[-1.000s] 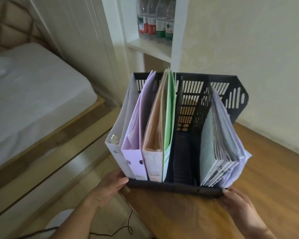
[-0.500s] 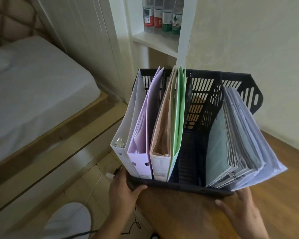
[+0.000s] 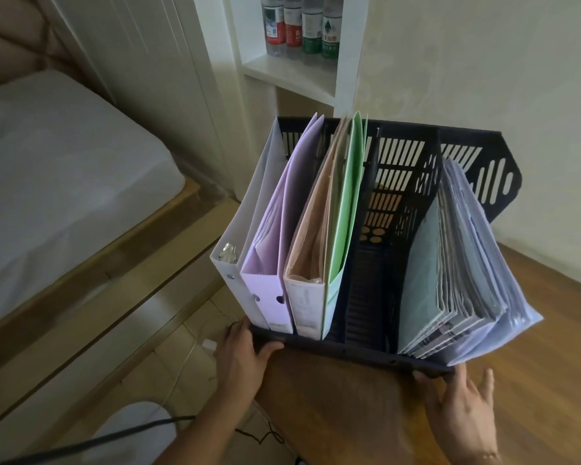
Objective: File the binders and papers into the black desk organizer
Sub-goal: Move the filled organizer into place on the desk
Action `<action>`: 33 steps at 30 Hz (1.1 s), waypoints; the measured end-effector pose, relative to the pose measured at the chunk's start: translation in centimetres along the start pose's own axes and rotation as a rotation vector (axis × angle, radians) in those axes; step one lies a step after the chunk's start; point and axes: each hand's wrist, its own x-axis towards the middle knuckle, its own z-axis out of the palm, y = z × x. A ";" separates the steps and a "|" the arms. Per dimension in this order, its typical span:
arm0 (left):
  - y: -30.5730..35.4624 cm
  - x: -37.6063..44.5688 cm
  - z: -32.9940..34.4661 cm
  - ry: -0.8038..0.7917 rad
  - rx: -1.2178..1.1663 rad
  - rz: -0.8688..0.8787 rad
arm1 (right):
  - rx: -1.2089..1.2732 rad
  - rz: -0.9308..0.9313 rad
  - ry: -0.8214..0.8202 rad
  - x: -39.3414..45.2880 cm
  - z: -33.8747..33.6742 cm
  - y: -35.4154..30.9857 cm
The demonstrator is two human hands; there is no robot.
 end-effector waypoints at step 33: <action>12.1 17.0 6.3 -0.285 -0.255 0.028 | 0.074 0.288 0.252 9.3 1.3 -1.6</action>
